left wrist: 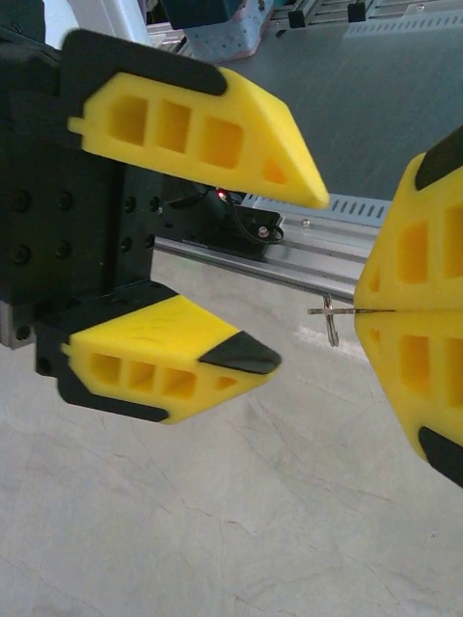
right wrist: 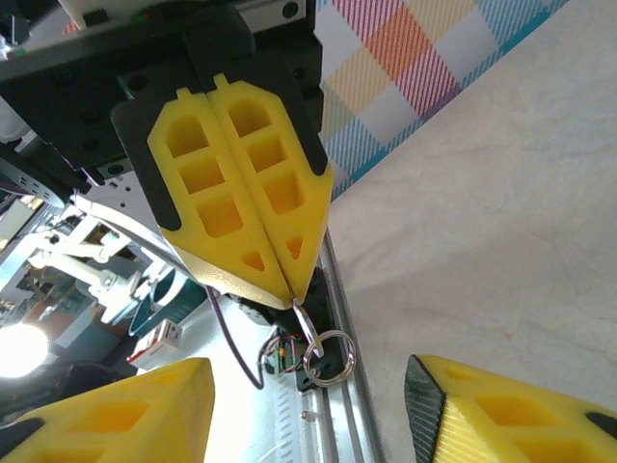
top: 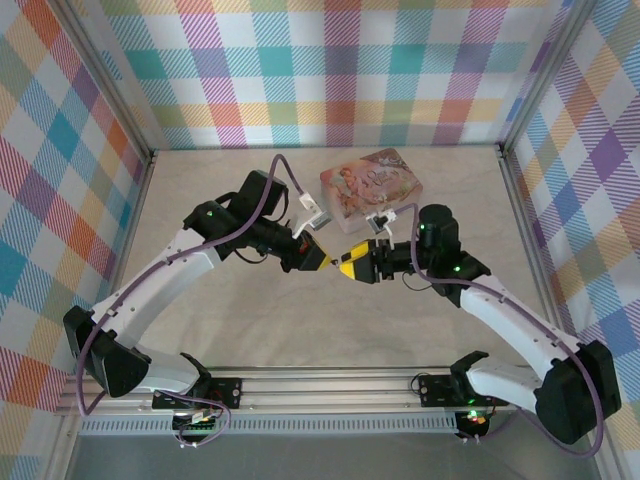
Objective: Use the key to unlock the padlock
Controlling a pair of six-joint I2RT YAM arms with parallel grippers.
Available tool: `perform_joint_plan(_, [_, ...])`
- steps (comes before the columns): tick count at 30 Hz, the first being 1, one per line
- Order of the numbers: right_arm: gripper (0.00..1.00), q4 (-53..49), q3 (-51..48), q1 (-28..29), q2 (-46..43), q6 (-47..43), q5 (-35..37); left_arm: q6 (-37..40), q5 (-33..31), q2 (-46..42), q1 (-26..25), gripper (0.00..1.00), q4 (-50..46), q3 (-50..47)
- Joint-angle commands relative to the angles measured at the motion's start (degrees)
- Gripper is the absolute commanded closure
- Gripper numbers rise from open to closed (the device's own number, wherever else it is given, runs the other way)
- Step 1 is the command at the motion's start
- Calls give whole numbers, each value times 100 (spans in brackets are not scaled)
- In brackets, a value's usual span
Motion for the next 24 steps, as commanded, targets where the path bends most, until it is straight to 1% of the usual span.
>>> perform_joint_plan(1, [48,265,200,100,80,-24,-225,126,162,40,5,100,-33,132])
perform_joint_plan(8, [56,404,217,165,161,86,-211,147,198,69,5,100,-31,133])
perform_joint_plan(16, [69,491,293,217,296,165,-263,175,197,68,5,100,-40,127])
perform_joint_plan(24, [75,320,252,216,256,89,-259,221,126,45,5,100,-75,119])
